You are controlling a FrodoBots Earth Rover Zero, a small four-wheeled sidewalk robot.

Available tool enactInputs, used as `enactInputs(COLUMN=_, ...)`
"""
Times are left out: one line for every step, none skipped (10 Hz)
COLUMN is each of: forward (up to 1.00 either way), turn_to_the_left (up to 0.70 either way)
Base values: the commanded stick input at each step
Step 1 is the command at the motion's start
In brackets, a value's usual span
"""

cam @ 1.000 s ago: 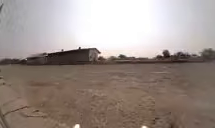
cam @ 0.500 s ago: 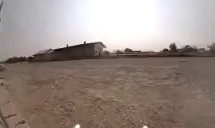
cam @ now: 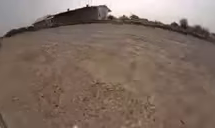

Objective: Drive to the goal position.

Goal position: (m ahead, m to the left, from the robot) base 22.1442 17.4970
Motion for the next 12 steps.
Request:
enactInputs(forward=1.00, turn_to_the_left=0.00)
enactInputs(forward=1.00, turn_to_the_left=0.00)
enactInputs(forward=1.00, turn_to_the_left=0.00)
enactInputs(forward=1.00, turn_to_the_left=0.00)
enactInputs(forward=1.00, turn_to_the_left=0.00)
enactInputs(forward=1.00, turn_to_the_left=0.00)
enactInputs(forward=1.00, turn_to_the_left=0.00)
enactInputs(forward=1.00, turn_to_the_left=0.00)
enactInputs(forward=1.00, turn_to_the_left=0.00)
enactInputs(forward=1.00, turn_to_the_left=0.00)
enactInputs(forward=1.00, turn_to_the_left=0.00)
enactInputs(forward=1.00, turn_to_the_left=0.00)
